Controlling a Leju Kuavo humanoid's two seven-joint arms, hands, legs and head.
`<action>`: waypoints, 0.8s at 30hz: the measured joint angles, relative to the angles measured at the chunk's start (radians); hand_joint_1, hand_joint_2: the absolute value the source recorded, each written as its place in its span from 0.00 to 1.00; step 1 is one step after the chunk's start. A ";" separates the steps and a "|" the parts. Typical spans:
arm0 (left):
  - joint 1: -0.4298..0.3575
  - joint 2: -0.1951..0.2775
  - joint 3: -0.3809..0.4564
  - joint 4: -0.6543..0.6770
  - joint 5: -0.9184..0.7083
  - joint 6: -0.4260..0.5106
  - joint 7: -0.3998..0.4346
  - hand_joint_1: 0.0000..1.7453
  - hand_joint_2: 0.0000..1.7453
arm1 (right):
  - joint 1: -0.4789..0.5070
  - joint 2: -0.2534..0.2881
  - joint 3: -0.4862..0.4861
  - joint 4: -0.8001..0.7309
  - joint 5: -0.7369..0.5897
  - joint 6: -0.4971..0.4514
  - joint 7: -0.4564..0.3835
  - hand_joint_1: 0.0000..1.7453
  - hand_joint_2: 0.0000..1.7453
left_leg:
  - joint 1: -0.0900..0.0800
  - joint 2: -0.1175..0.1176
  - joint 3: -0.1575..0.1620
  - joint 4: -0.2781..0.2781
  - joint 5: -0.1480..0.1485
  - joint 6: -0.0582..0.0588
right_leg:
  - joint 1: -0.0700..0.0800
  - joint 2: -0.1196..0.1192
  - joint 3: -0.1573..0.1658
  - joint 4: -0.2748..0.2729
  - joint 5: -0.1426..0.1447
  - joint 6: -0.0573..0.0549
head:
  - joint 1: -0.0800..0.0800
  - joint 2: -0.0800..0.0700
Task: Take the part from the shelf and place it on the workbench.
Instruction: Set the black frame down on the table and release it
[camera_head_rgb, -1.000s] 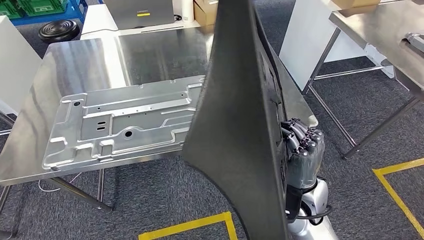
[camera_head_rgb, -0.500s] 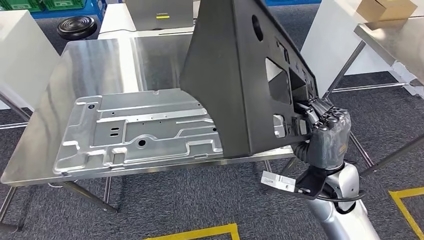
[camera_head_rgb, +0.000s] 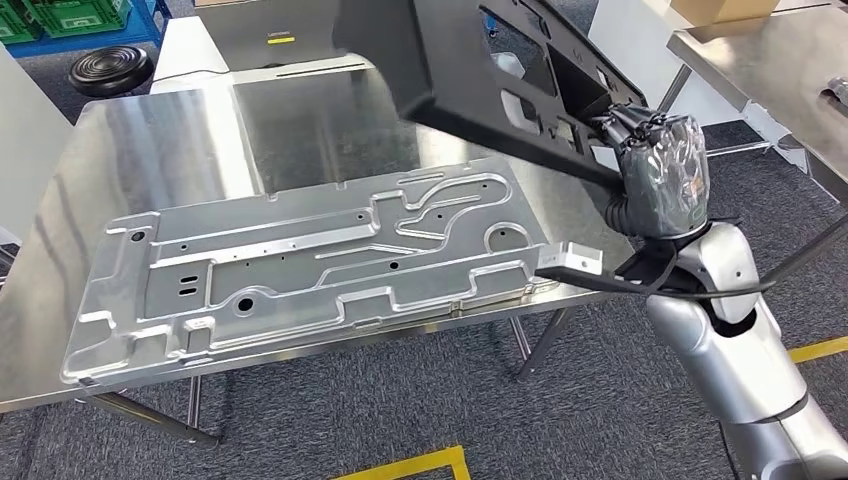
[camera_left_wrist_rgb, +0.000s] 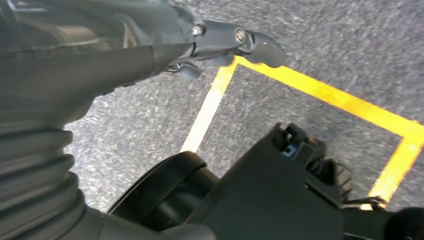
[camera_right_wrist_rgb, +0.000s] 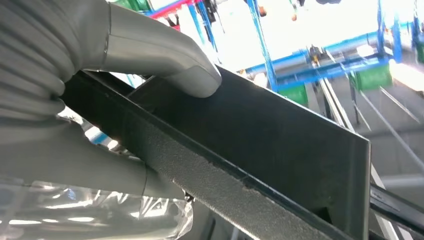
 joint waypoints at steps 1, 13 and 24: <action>0.000 0.000 0.000 0.000 0.001 -0.002 0.000 0.00 1.00 | -0.020 -0.007 0.001 0.016 -0.023 0.032 0.003 0.97 1.00 | -0.002 0.000 0.002 -0.012 0.002 0.001 | 0.001 0.000 -0.001 0.001 -0.003 0.003 | 0.000 0.000; -0.017 -0.002 -0.027 -0.003 -0.068 -0.014 -0.050 0.00 1.00 | -0.402 0.101 0.133 0.626 -0.011 0.159 0.043 0.97 1.00 | -0.007 -0.002 -0.003 -0.017 0.025 0.009 | -0.001 -0.002 0.002 -0.013 0.010 0.018 | 0.023 0.000; -0.045 0.001 -0.070 -0.010 -0.061 0.001 -0.190 0.00 1.00 | -0.493 0.351 0.176 1.306 0.097 -0.037 0.109 0.97 1.00 | -0.003 -0.003 -0.003 -0.021 0.025 0.009 | 0.000 -0.003 -0.001 -0.013 0.009 0.018 | 0.025 0.000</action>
